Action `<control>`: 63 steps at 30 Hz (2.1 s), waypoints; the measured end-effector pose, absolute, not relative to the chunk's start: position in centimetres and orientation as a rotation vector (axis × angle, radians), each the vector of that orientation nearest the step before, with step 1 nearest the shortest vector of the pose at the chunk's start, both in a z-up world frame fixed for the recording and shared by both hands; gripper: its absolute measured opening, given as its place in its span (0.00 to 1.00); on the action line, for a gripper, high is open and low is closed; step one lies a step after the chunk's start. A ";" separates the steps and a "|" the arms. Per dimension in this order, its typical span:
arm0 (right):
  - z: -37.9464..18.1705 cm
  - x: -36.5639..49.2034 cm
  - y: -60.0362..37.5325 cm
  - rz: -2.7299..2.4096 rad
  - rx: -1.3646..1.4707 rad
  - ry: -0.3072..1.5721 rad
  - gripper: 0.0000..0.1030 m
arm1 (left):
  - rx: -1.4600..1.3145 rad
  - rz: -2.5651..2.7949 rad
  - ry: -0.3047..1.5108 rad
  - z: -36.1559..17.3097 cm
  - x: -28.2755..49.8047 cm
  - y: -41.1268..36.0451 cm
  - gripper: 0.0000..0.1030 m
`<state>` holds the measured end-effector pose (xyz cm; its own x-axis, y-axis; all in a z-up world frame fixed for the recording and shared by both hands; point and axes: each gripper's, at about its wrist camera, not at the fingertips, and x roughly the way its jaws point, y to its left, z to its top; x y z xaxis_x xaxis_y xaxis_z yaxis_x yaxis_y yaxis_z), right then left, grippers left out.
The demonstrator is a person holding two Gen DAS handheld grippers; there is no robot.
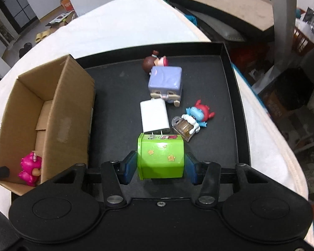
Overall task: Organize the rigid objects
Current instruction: 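Grasp the green cube box with the right gripper, then lower the green cube box into the box and open the right gripper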
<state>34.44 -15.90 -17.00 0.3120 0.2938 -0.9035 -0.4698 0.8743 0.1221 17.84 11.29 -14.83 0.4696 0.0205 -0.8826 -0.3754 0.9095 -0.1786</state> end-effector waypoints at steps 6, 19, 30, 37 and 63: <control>-15.2 34.0 -15.7 0.513 -0.164 1.133 0.46 | -0.378 0.236 1.057 -14.8 17.7 11.3 0.12; -10.5 32.8 -13.2 0.526 -0.175 1.058 0.47 | -0.382 0.201 1.057 -14.9 17.5 11.7 0.12; -8.1 30.8 -10.4 0.539 -0.197 1.005 0.47 | -0.386 0.173 1.052 -15.0 17.3 12.3 0.13; -6.9 29.9 -8.0 0.570 -0.220 0.982 0.47 | -0.385 0.164 1.046 -15.1 17.2 12.4 0.13; -8.5 26.7 0.5 0.686 -0.363 1.011 0.47 | -0.450 0.123 1.014 -15.4 16.7 13.4 0.13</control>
